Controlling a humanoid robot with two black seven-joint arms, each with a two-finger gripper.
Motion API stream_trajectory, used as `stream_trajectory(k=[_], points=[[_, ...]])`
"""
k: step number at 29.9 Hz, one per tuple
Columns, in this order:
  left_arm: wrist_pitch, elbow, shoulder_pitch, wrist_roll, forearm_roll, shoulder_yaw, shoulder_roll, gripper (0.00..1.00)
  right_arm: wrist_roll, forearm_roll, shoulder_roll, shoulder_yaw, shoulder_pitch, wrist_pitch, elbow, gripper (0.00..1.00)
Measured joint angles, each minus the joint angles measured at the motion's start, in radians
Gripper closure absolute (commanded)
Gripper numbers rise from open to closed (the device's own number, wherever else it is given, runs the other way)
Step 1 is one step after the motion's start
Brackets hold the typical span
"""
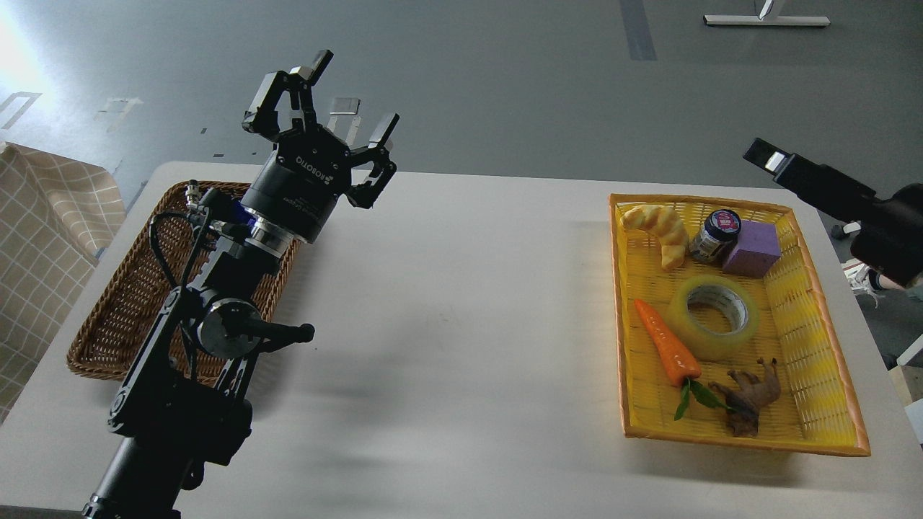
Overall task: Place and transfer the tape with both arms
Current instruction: 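Swing the right arm out beside the yellow tray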
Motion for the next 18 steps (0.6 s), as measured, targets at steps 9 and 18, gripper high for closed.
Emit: stream_trajectory(k=[9,18], points=[[0.002,0.0,0.0,-0.001,0.002,-0.002,0.001,0.02,0.011,0.006,0.029,0.157,-0.027,-0.005,-0.06,0.0],[0.002,0.0,0.002,-0.001,0.003,0.0,-0.015,0.02,-0.025,-0.055,0.067,0.154,-0.093,-0.002,-0.08,0.01]])
